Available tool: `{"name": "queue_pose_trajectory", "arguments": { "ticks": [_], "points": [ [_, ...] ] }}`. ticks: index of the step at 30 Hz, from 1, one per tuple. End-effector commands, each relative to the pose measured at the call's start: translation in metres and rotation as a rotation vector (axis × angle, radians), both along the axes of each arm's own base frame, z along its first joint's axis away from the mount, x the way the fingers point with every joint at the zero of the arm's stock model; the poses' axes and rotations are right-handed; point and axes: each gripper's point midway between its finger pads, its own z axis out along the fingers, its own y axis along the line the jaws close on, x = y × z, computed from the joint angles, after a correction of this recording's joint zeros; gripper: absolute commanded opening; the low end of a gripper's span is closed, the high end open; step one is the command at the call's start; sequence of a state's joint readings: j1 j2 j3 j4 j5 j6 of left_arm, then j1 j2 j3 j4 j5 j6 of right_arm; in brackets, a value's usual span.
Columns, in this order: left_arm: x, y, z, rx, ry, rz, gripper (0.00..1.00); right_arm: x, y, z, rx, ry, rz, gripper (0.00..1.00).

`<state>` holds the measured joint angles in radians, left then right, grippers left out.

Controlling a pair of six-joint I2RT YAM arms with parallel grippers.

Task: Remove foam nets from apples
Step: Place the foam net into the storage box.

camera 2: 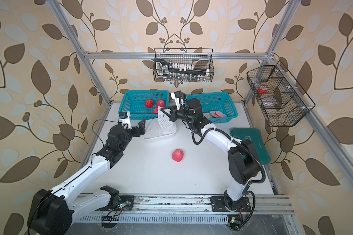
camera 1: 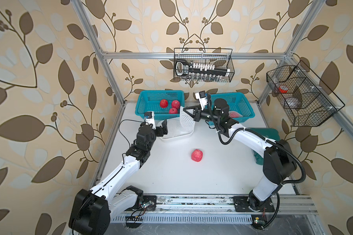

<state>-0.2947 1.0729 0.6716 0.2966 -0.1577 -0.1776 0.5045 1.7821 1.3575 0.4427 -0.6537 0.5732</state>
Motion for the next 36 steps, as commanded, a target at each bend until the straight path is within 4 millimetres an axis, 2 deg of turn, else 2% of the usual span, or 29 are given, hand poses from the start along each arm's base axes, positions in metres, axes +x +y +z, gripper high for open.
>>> {"name": "queue_pose_trajectory", "arguments": {
  "ticks": [1,4,8,13,18,21,27,31,36],
  "points": [
    [0.016,0.007,0.007,-0.041,0.03,0.021,0.91,0.012,0.026,-0.037,0.064,0.259,0.076,0.0],
    [0.025,0.008,0.011,-0.052,0.043,0.002,0.85,0.023,0.047,-0.055,0.064,0.311,0.099,0.0],
    [0.036,-0.014,0.003,0.001,0.109,-0.118,0.79,0.043,0.059,-0.087,0.069,0.374,0.081,0.0],
    [0.048,-0.037,-0.023,0.048,0.209,-0.228,0.7,0.069,0.058,-0.126,0.077,0.439,-0.005,0.0],
    [0.058,-0.068,-0.054,0.144,0.301,-0.325,0.66,0.088,0.054,-0.154,0.067,0.46,-0.078,0.0],
    [0.063,-0.076,-0.068,0.144,0.35,-0.349,0.62,0.095,0.051,-0.169,0.048,0.47,-0.105,0.0],
    [0.066,-0.084,-0.096,0.158,0.401,-0.373,0.62,0.104,0.034,-0.18,-0.002,0.441,-0.164,0.01],
    [0.073,-0.09,-0.118,0.182,0.453,-0.388,0.6,0.105,0.031,-0.182,-0.012,0.449,-0.164,0.03],
    [0.078,-0.099,-0.122,0.229,0.45,-0.394,0.59,0.103,0.024,-0.184,-0.034,0.45,-0.193,0.09]
  ]
}}
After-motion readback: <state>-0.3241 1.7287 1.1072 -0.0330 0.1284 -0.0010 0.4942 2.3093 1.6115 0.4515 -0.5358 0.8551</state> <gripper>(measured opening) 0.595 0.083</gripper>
